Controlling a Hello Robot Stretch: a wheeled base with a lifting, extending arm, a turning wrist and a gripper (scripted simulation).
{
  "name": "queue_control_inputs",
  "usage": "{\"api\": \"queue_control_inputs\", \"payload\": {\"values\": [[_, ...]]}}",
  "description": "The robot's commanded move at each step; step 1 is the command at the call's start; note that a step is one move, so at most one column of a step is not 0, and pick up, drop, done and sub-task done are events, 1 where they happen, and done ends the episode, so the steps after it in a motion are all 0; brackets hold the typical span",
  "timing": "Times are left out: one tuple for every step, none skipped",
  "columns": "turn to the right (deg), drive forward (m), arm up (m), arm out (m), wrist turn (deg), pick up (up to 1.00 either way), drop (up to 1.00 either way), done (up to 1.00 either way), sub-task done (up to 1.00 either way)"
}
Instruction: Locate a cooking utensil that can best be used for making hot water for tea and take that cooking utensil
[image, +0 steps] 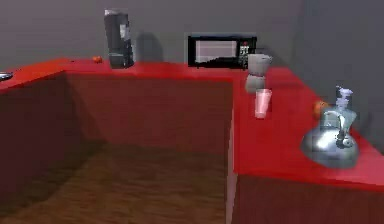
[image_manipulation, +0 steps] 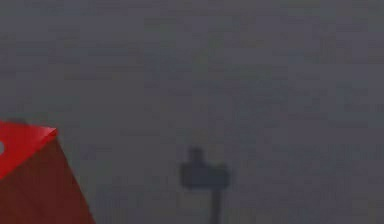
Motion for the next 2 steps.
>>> {"api": "queue_control_inputs", "payload": {"values": [[-45.0,0.00,0.00,0.00,0.0,0.00,0.00,0.00,0.00],[0.0,0.00,0.50,0.00,0.0,0.00,0.00,0.00,0.00]]}}
